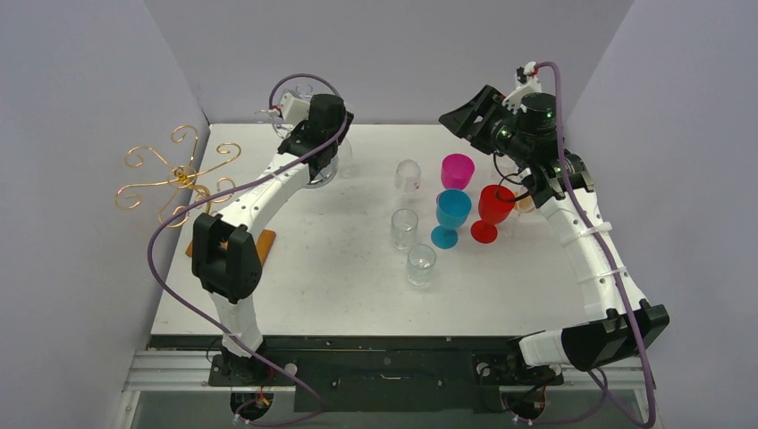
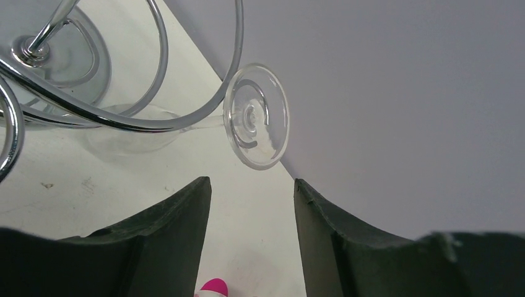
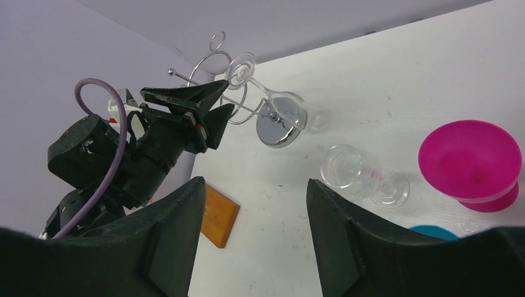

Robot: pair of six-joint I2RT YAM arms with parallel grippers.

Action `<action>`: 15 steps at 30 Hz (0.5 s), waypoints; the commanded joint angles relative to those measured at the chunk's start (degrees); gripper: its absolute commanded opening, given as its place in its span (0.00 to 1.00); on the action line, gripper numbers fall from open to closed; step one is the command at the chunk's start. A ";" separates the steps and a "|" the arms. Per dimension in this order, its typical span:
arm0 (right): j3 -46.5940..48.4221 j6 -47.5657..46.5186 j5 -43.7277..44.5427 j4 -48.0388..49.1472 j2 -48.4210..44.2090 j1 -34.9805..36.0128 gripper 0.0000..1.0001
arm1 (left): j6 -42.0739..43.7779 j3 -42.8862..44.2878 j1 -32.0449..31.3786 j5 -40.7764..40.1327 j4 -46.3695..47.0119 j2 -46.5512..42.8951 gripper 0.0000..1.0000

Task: Take the wine glass off the wine glass rack
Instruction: Pick up the wine glass from the wine rack.

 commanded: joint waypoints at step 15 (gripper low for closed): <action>-1.59 -0.48 -2.49 2.33 -1.67 -1.81 0.56 | -3.61 4.28 2.99 1.40 1.75 3.40 0.37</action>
